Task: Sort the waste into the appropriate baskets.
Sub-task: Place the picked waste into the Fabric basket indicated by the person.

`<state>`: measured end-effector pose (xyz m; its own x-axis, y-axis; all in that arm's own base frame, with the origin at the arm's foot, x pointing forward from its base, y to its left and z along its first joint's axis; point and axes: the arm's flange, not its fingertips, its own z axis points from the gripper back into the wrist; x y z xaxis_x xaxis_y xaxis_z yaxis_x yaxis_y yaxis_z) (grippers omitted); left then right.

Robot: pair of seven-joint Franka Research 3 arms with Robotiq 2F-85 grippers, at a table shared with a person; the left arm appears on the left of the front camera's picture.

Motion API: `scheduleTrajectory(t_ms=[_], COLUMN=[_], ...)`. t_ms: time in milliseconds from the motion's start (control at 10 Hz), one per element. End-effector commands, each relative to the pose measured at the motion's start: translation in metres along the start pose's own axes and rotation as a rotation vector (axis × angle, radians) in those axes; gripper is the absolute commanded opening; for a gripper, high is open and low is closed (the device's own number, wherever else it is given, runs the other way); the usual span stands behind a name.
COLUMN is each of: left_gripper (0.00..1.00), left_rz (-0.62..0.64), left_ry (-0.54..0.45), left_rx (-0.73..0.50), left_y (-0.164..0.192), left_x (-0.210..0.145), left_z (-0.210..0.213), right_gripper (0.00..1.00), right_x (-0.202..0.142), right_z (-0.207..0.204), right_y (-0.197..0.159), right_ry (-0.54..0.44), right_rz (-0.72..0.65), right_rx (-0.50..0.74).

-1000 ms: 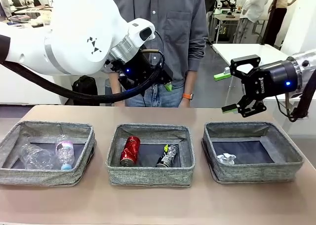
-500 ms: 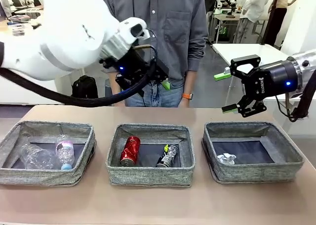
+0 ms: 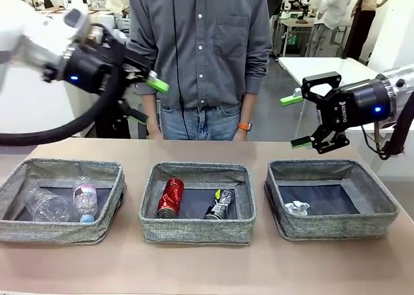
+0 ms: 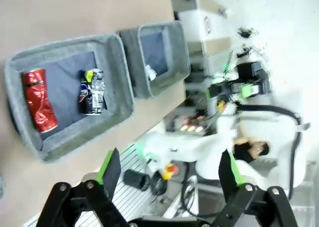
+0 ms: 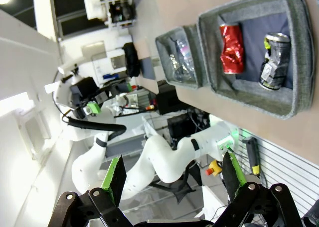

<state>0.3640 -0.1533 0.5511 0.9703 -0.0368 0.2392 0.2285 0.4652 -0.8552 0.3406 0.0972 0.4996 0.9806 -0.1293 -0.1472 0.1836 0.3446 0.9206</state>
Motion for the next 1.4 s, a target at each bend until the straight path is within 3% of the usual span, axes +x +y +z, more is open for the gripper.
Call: scheduleTrajectory(t_ms=[0,100,200,300,400,1300], left_gripper=[1.0,1.0,1.0,1.0,1.0,1.0], left_rz=[-0.002,0.042,0.085,0.155,0.089,0.089], left_ry=[-0.16,-0.203,-0.186,-0.104,-0.192,-0.192], left_rx=[-0.142,-0.173,-0.163,-0.094,-0.144,-0.144], left_y=[0.028,0.041,0.052,0.057,0.04,0.04], left_x=[-0.045,-0.056,-0.058,-0.049,-0.039,-0.039], left_z=[0.026,0.03,0.022,-0.003,0.044,0.044], right_gripper=[1.0,1.0,1.0,1.0,1.0,1.0], right_x=[0.001,0.001,0.001,0.001,0.001,0.001], right_z=[0.0,0.0,0.0,0.0,0.0,0.0], right_y=[0.001,0.001,0.001,0.001,0.001,0.001], right_ry=[0.005,0.005,0.005,0.005,0.005,0.005], right_rz=[0.024,0.024,0.024,0.024,0.024,0.024], right_rx=[0.006,0.006,0.006,0.006,0.006,0.006])
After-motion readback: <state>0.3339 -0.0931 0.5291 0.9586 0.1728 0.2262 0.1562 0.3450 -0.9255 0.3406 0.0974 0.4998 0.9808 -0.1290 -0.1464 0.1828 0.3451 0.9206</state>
